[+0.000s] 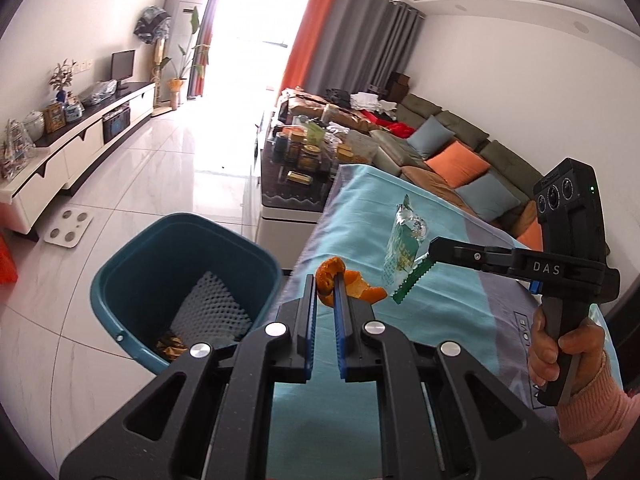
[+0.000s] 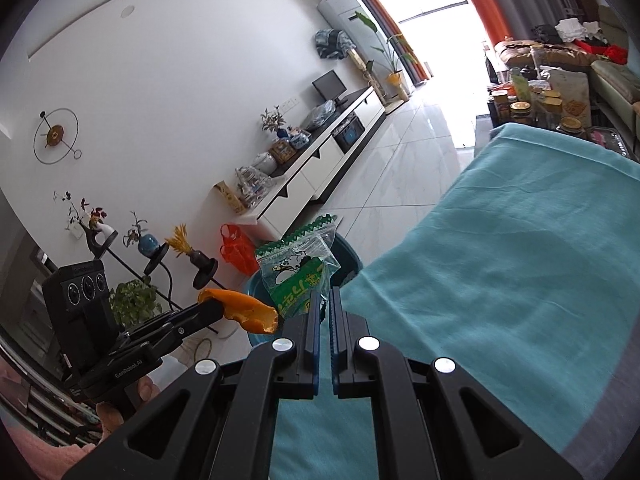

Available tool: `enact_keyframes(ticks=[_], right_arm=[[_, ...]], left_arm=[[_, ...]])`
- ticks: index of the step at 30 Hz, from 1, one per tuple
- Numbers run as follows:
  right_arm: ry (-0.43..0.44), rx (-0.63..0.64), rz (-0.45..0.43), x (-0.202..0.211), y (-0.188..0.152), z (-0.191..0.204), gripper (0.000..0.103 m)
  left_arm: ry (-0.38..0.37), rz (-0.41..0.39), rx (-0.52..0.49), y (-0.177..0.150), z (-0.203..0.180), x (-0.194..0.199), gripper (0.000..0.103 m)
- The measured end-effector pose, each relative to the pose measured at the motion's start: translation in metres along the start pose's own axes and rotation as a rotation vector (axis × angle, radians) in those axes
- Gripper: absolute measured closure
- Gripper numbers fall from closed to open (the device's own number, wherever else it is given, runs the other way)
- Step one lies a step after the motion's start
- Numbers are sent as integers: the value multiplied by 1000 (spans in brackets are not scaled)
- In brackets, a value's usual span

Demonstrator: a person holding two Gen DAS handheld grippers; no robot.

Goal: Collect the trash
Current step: 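Carry the orange peel and plastic bag down over the teal bin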

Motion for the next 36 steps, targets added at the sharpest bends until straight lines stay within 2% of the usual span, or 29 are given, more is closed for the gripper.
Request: enact_keyframes(ticks=[19,36], right_arm=[[35,33,84,-66,13,33,100],[27,42,123,-93,14,43,100]], left_arm=[[85,-14,97,3,63,9,94],[115,-5,123,4,65,2,94]])
Point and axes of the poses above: each gripper's, at about its wrist camera, not at the fingertips, and x roughly against the way its jaws point, z to its left, y to its top, the point moved 8 cm from there along -x, roughly the way its jaws point, and after that the axes turned 2 degrees about z, right-handed, at the moved point
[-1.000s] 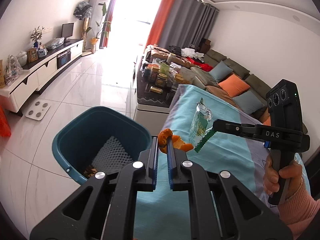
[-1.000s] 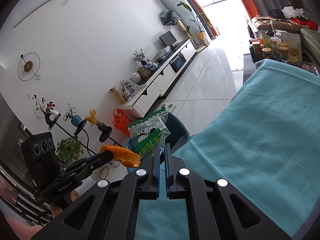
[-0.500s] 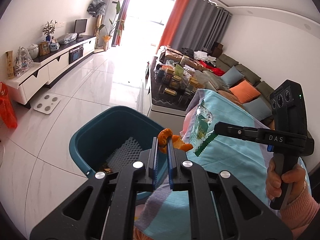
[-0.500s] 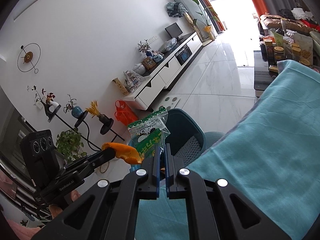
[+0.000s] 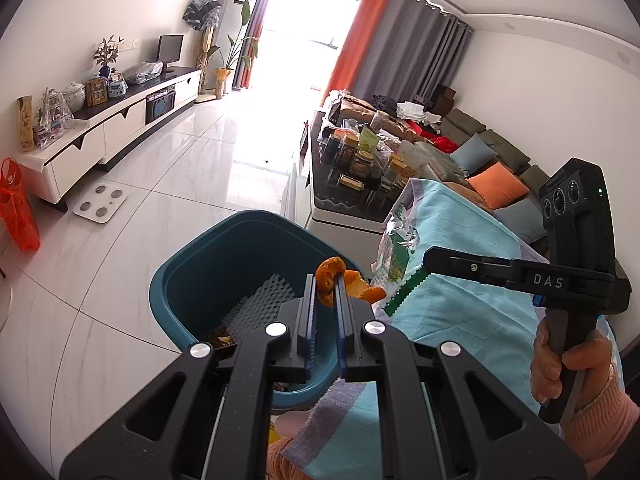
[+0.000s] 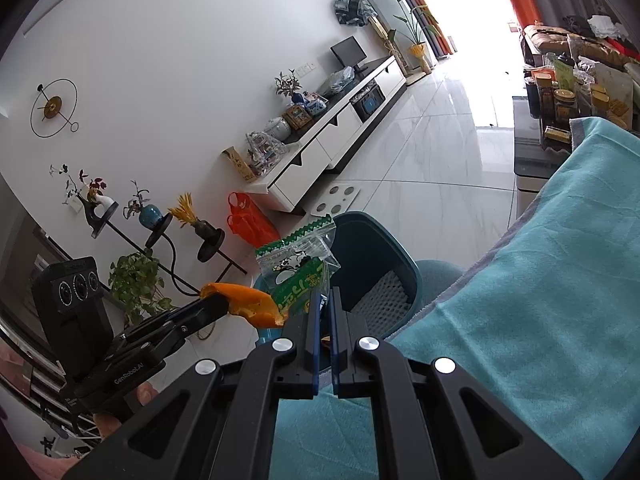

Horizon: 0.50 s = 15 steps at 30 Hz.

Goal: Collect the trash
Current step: 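Carry the orange peel and plastic bag down over the teal bin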

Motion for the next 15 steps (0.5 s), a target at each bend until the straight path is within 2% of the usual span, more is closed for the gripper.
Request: enact_keyframes(ticks=[15], right_arm=[[-27,-5,22,-18,1,0,100]], left_arm=[[19,13,24,-2,8,-16,94]])
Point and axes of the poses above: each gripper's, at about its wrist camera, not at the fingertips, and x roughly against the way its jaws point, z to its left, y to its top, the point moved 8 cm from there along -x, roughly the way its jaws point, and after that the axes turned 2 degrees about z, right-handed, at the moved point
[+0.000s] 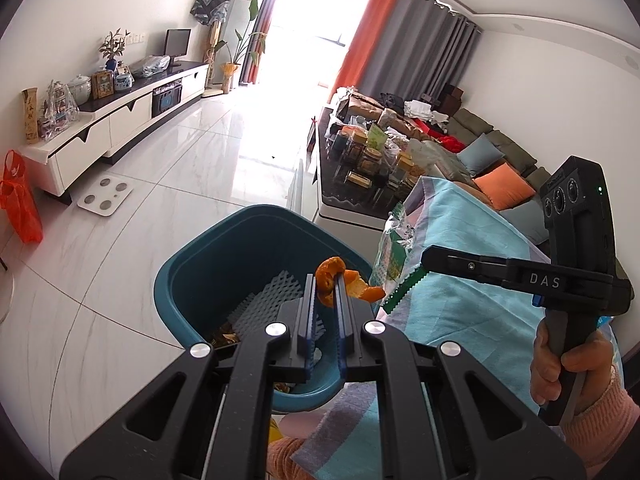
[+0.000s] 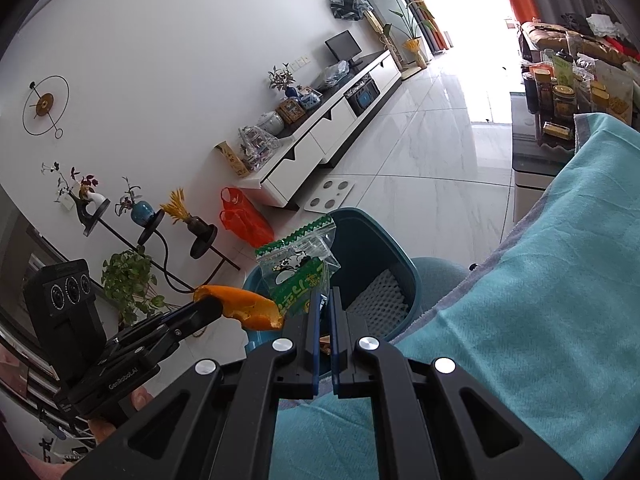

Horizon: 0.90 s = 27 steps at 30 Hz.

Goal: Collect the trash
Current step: 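Carry the orange peel and plastic bag down over the teal bin, then open both tools to drop the peel and bag into the bin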

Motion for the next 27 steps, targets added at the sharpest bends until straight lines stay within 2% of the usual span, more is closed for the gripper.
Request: enact_keyframes(ticks=[27], right_arm=[[-71,31,65,-39,-3,7,100]], left_arm=[[37,35,27,-7,13,-35,94]])
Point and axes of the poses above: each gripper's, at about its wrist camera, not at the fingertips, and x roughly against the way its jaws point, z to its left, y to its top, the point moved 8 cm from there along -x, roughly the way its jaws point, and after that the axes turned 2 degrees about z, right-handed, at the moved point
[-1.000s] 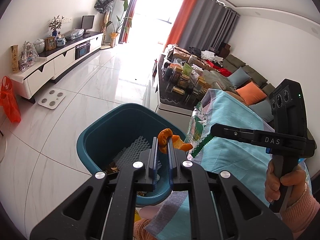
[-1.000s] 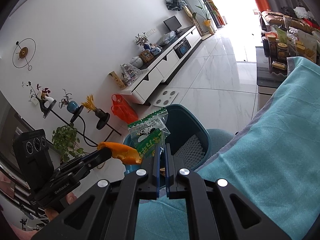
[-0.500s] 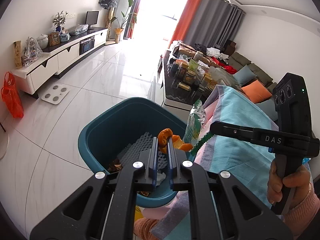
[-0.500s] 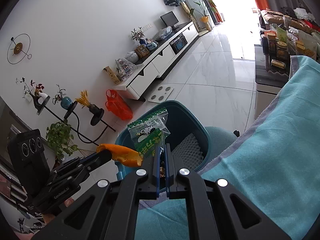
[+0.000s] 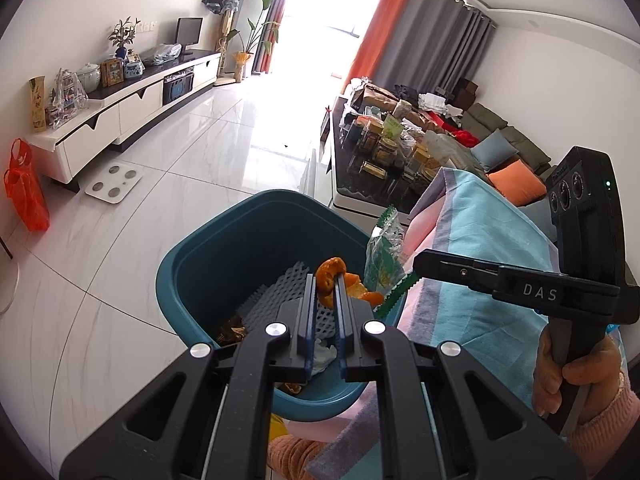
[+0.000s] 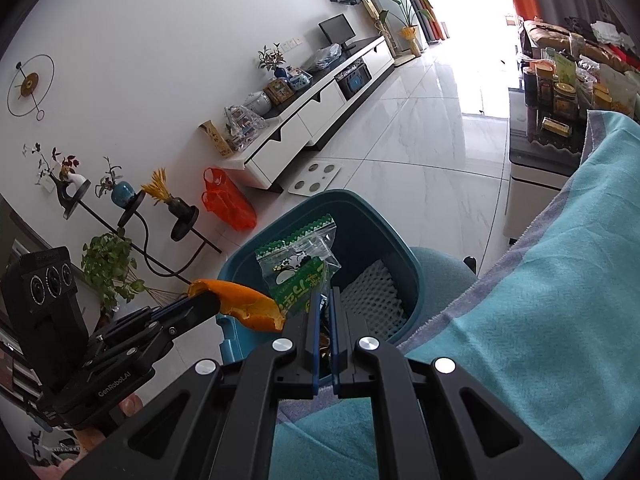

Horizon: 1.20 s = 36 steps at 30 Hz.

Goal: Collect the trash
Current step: 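Open both tools to drop the peel and bag into the bin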

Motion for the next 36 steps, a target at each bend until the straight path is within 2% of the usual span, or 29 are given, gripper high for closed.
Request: enact_keyframes(ticks=[32,36], right_arm=[[-46,37,44,-20,-3,9,100],[-52,34,51,-23,-3,11,99]], left_arm=[[22,39,15,-5,7,-28,94],[34,41,28,-4,9,-34,90]])
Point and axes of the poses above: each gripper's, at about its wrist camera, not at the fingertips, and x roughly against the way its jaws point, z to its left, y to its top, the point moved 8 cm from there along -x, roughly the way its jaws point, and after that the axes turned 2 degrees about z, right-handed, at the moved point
